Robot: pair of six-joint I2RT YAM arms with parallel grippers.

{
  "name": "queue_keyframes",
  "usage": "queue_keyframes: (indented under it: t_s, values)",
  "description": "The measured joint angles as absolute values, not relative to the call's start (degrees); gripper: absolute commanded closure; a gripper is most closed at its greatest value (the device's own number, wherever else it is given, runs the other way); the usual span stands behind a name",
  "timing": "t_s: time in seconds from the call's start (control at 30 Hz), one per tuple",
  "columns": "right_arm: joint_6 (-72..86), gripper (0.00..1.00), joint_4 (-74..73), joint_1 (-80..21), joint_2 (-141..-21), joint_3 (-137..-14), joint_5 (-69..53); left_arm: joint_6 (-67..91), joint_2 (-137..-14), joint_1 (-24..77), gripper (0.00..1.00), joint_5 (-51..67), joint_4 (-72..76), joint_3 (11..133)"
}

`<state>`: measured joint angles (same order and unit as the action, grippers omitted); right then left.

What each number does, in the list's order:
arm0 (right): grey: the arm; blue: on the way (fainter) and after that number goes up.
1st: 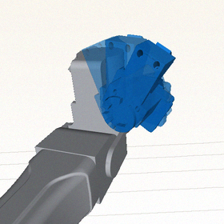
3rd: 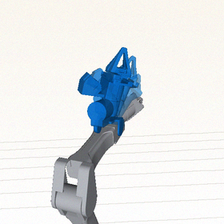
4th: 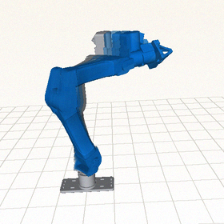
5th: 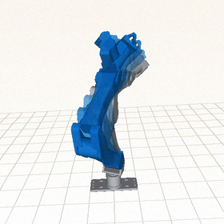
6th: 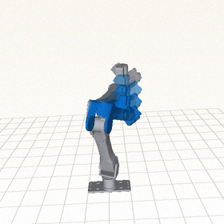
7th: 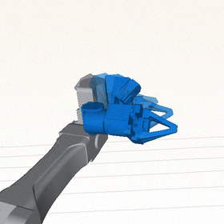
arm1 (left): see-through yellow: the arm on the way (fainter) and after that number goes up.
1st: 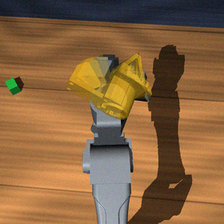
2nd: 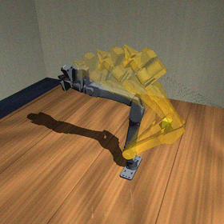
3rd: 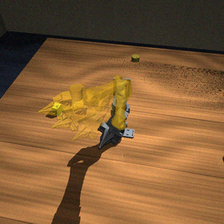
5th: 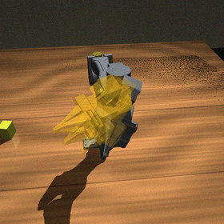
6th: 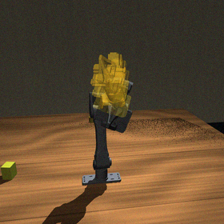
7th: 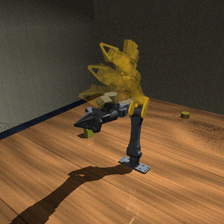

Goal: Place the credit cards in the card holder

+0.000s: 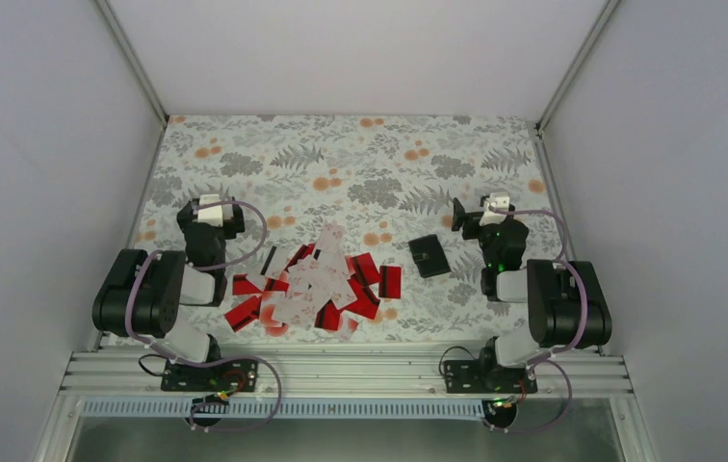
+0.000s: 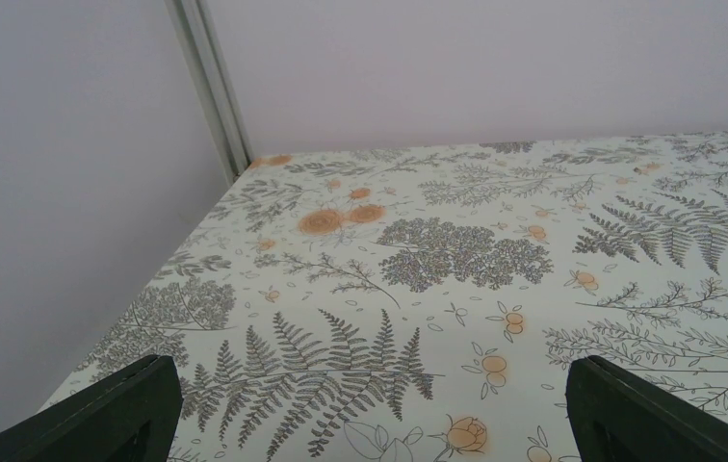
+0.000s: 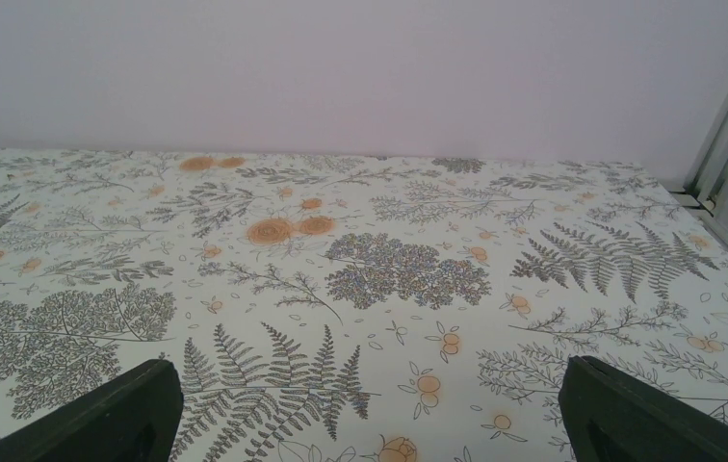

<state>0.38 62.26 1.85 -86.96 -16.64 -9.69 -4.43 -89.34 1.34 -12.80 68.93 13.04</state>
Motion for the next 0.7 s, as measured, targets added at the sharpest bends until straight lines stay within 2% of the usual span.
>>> queue_keyframes:
  t_s: [0.7]
  values:
    - [0.4,0.01,60.8,1.8,-86.9,-17.4,-9.6,-4.4,-89.3,1.3,0.0,-12.8,68.9,13.0]
